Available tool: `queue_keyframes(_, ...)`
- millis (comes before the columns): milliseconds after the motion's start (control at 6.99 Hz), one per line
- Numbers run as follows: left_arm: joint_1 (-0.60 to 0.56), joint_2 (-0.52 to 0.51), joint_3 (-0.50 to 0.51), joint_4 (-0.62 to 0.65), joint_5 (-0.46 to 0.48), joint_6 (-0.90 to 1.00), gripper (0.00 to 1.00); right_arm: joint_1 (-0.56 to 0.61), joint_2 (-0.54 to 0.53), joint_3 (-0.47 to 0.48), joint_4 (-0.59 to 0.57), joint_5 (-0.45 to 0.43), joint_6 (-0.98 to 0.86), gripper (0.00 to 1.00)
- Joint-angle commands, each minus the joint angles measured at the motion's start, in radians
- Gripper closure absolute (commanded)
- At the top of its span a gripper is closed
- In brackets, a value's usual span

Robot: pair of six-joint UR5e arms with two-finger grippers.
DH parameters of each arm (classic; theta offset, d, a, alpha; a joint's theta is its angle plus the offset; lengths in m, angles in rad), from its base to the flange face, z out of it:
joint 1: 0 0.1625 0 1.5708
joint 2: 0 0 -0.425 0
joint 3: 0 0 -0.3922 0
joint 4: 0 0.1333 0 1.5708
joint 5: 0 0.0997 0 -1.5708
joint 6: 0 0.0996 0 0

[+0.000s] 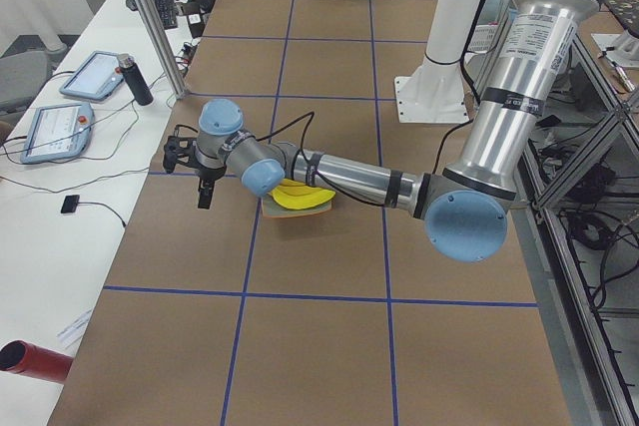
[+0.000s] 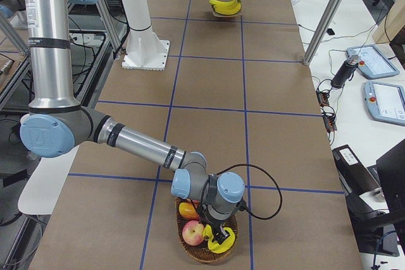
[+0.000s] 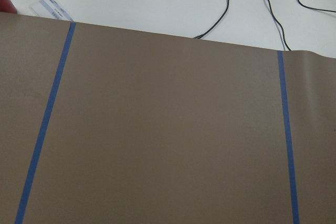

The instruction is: Transfer all bananas from basket to plate

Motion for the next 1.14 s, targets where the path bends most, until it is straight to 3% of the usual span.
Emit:
queue_keyframes(0,0.0,0.0,0.0,0.0,-0.003,-0.001,0.0,-0.002,-0.001,-0.004,0.001,-0.005,-0.003,0.23)
queue_keyframes(143,0.0,0.0,0.0,0.0,-0.003,-0.001,0.0,-0.002,-0.001,-0.004,-0.001,-0.005,-0.002,0.24)
queue_keyframes(572,0.0,0.0,-0.005,0.0,-0.004,-0.001,0.0,-0.002,0.008,-0.001,-0.006,-0.003,0.002,0.95)
queue_keyframes(716,0.0,-0.003,-0.003,0.0,-0.004,-0.001,0.0,-0.002,0.009,0.007,-0.007,-0.002,0.006,1.0)
queue_keyframes(1002,0.0,-0.003,-0.003,0.0,-0.006,-0.002,0.0,0.0,0.022,0.03,-0.012,0.006,0.008,1.0)
